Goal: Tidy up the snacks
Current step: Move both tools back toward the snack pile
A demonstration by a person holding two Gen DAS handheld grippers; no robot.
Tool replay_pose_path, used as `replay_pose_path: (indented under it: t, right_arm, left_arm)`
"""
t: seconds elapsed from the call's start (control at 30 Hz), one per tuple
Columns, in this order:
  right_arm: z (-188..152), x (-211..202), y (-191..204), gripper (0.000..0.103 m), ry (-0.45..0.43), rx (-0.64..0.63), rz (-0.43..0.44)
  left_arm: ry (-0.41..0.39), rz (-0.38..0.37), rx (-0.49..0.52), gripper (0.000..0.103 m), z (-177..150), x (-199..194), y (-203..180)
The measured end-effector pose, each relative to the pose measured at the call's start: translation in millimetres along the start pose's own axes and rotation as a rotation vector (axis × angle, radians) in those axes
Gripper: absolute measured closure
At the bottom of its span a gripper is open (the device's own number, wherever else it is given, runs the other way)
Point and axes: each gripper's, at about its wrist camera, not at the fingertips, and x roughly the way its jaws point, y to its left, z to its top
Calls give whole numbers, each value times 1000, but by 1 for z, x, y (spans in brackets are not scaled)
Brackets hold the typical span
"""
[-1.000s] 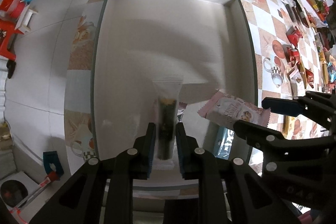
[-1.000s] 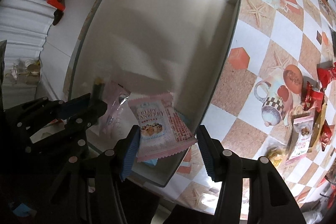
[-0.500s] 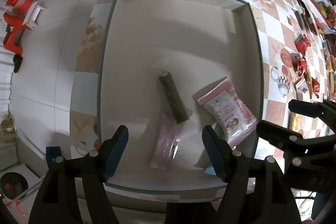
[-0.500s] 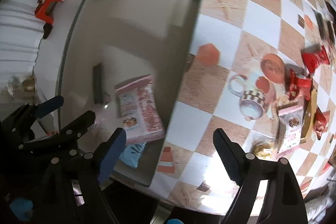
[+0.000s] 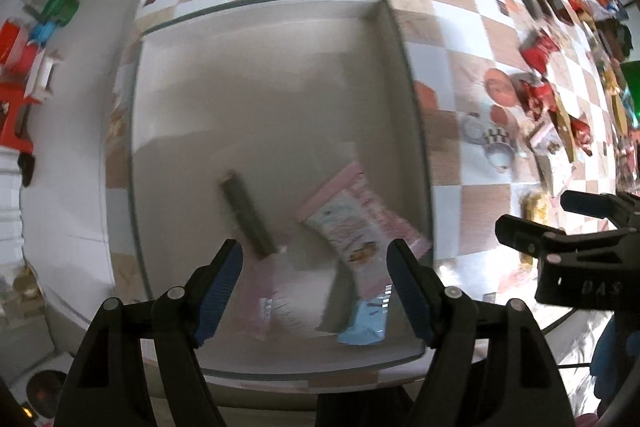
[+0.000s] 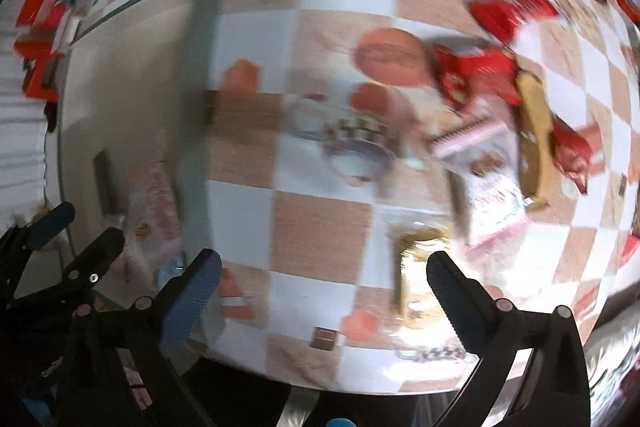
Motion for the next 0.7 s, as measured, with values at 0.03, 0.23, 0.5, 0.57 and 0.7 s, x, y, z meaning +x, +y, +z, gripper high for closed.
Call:
replay_pose_path:
  t: [0.03, 0.23, 0.5, 0.57, 0.7]
  right_arm:
    - [-1, 1, -7, 0, 1, 16, 0]
    - [-13, 8, -60, 0, 23, 126, 7]
    - [-38, 24, -130, 0, 64, 240, 5]
    - [-48, 28, -151, 0, 75, 259, 8]
    - [-64, 34, -186, 0, 87, 288, 14]
  left_arm:
    - [-1, -1, 11, 25, 1, -1, -6]
    - [-6, -12, 92, 25, 12, -3, -46]
    - [17, -9, 191, 25, 24, 7, -97]
    - [18, -7, 213, 25, 29, 8, -108]
    - [14, -2, 275, 25, 47, 8, -148]
